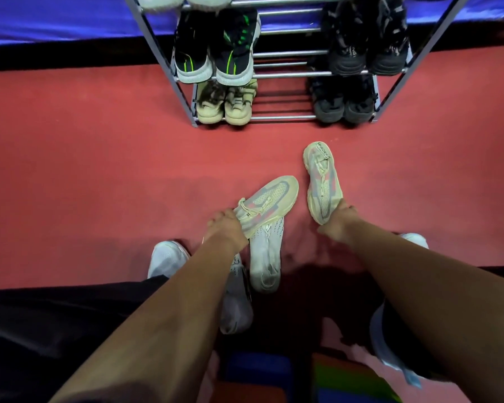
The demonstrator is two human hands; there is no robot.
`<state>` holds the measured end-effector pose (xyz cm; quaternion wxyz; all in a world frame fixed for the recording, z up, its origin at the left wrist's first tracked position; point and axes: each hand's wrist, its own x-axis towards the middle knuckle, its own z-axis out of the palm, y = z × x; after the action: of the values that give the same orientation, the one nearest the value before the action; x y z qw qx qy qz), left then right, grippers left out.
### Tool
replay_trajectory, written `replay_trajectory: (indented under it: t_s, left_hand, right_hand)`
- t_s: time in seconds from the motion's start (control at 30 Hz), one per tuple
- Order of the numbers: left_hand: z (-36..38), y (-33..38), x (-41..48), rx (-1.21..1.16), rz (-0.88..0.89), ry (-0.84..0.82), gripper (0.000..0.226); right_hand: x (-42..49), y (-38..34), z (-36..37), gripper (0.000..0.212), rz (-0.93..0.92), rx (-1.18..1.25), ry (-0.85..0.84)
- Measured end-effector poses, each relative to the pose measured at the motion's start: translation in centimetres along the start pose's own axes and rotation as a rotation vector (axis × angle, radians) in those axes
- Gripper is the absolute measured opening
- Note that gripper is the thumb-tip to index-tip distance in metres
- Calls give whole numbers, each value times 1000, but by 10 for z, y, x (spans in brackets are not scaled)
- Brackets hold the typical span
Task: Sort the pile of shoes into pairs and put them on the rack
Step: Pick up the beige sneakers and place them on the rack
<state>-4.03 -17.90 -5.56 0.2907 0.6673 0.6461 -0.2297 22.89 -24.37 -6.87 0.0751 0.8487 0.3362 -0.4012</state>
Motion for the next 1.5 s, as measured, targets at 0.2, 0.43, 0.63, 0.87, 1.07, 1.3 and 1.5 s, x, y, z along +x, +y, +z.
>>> replay_trajectory:
  t_s: [0.2, 0.43, 0.63, 0.87, 1.07, 1.3, 1.5]
  left_hand:
    - [-4, -3, -1, -104, 18, -31, 95]
    - [-16, 12, -2, -390, 203, -5, 63]
    - [4, 17, 4, -248, 210, -160, 90]
    - [-9, 17, 14, -283, 176, -302, 59]
    - [-30, 11, 21, -747, -100, -311, 24]
    - [-53, -3, 33, -1329, -110, 1, 73]
    - [-60, -33, 42, -1584, -293, -86, 40]
  right_hand:
    - [13, -5, 0, 112, 40, 95, 23]
    - [30, -20, -4, 112, 20, 167, 118]
    - [35, -21, -6, 143, -27, 1, 119]
    - [32, -24, -6, 125, -73, -8, 188]
    - [36, -29, -37, 134, -35, 209, 241]
    - [19, -87, -61, 127, -498, 66, 136]
    - [-5, -130, -37, 94, -829, -292, 305]
